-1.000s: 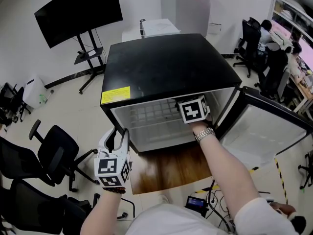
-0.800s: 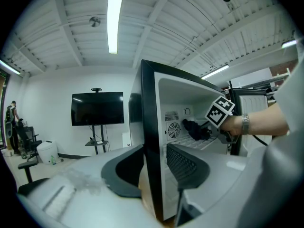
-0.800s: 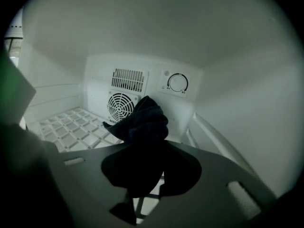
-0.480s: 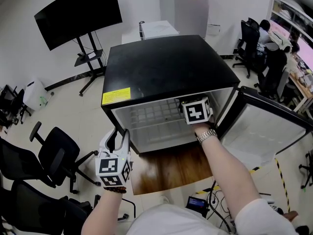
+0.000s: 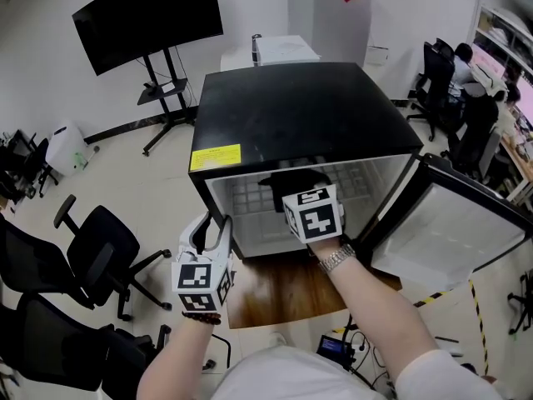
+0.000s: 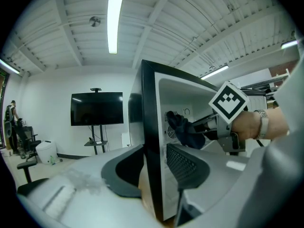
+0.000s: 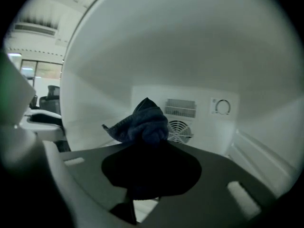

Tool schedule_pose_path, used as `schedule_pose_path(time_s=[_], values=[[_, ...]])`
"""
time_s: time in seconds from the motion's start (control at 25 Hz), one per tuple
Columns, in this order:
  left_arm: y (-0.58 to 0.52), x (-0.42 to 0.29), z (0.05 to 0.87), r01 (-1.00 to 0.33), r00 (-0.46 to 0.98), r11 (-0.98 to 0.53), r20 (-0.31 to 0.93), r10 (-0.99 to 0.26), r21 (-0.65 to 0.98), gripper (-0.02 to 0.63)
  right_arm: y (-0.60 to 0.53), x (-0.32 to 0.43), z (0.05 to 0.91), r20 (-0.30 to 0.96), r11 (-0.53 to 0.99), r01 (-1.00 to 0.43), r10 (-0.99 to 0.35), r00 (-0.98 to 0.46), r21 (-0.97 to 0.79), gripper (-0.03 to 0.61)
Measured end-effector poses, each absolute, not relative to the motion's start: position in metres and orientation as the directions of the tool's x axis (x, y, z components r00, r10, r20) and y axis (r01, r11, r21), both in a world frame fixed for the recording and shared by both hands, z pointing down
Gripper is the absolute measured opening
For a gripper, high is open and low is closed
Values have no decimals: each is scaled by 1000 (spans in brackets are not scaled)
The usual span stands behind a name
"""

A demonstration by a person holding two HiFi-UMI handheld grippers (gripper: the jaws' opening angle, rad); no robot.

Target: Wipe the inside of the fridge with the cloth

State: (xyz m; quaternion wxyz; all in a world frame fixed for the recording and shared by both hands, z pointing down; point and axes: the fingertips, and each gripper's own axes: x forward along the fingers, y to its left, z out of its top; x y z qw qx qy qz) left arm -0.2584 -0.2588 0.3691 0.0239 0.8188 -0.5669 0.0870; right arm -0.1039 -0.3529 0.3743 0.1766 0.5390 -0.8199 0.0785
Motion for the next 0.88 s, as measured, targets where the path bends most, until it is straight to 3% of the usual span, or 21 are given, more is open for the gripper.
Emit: schedule_pose_path(time_s=[0.2, 0.4, 0.88], values=[[-259, -258, 368, -931, 349, -362, 169, -922, -55, 144, -332, -169, 383, 386, 525, -851, -788, -480, 16, 94], [-258, -259, 370, -928, 353, -368, 172, -920, -59, 143, -323, -202, 400, 415, 570, -821, -752, -512, 18, 94], [-258, -259, 368, -930, 352, -365, 158, -922, -55, 143, -328, -164, 417, 441, 508, -857, -791, -425, 85, 94]])
